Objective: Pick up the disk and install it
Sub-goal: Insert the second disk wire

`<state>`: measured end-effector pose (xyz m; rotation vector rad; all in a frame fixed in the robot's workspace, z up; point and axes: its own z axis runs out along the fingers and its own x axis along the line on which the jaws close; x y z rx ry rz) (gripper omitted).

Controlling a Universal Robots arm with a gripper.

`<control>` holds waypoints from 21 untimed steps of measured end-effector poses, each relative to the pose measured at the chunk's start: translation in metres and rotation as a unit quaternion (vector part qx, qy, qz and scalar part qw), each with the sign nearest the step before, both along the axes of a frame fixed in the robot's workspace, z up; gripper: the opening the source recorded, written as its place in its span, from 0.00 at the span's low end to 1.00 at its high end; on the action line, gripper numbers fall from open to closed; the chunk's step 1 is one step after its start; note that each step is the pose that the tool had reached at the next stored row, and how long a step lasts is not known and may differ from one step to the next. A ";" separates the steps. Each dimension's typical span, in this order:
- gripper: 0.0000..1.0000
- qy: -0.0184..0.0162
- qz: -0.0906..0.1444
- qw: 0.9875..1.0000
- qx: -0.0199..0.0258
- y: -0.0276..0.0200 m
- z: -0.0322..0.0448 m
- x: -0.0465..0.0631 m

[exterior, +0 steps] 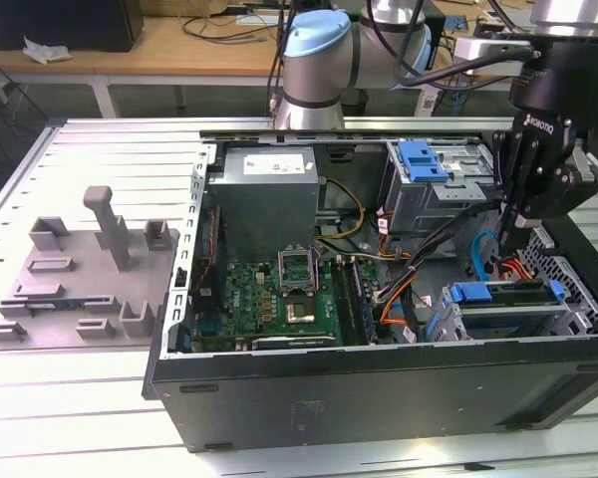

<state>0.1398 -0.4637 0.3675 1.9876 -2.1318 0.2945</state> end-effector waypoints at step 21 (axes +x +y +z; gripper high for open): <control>0.16 0.000 0.000 0.998 0.060 -0.0224 -0.0002 0.003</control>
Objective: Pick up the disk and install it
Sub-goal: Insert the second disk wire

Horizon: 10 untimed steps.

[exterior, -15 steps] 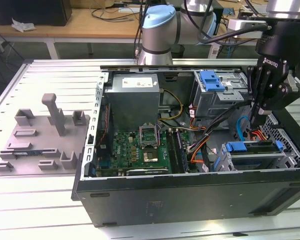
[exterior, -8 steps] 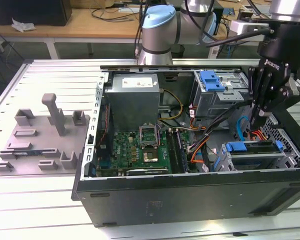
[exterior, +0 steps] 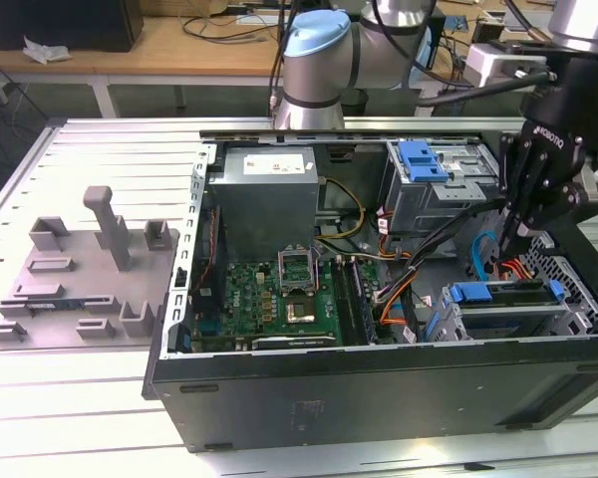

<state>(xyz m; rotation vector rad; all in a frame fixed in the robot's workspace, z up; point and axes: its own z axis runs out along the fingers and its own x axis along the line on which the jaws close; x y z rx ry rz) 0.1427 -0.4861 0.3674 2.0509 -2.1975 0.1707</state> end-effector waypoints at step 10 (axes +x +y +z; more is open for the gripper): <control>0.16 0.000 0.000 0.999 0.050 -0.0209 0.0000 0.005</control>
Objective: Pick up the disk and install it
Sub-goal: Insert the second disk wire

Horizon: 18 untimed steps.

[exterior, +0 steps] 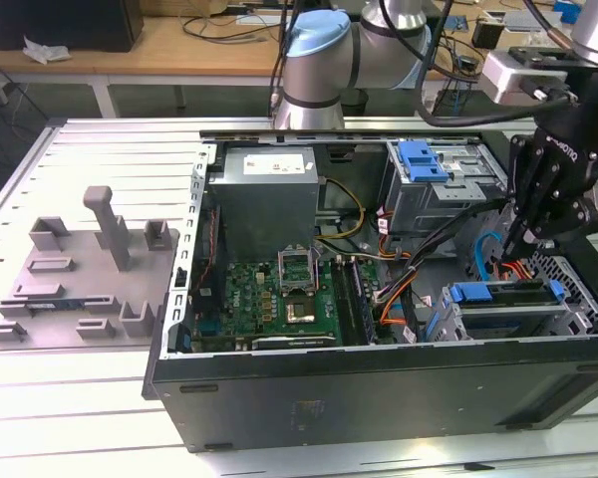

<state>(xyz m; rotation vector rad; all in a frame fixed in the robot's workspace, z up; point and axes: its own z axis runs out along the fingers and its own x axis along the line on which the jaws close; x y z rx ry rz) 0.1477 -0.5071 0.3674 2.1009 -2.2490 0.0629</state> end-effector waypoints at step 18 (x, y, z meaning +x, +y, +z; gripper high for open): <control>0.16 0.000 0.000 0.999 0.039 -0.0297 -0.0005 0.002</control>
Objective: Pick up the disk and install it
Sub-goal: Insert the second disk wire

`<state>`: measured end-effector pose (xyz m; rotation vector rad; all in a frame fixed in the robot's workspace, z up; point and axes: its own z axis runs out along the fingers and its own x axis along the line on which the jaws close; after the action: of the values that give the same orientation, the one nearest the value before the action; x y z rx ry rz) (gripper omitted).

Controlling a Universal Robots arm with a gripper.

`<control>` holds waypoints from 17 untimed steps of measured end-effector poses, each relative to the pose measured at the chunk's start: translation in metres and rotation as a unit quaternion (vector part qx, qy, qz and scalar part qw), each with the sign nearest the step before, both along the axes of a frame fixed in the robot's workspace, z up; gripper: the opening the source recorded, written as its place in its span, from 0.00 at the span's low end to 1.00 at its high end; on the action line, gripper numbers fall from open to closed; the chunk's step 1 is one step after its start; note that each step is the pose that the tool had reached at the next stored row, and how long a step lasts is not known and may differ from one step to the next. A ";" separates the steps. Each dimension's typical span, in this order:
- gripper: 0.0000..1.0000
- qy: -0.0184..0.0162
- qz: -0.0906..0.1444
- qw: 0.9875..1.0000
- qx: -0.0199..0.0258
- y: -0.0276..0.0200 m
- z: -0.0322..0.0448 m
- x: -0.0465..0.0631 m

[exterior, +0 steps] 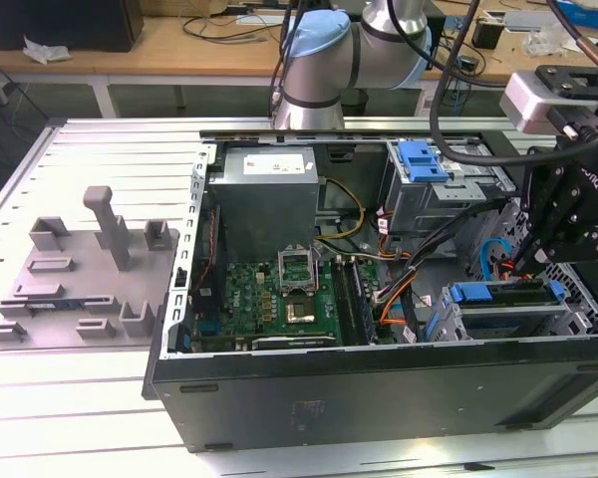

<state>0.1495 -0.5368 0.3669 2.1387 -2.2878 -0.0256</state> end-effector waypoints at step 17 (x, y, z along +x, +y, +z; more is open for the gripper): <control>0.16 0.000 0.000 1.000 0.000 -0.0003 -0.0061 0.001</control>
<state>0.1505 -0.5370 0.3607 2.1387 -2.2877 -0.0256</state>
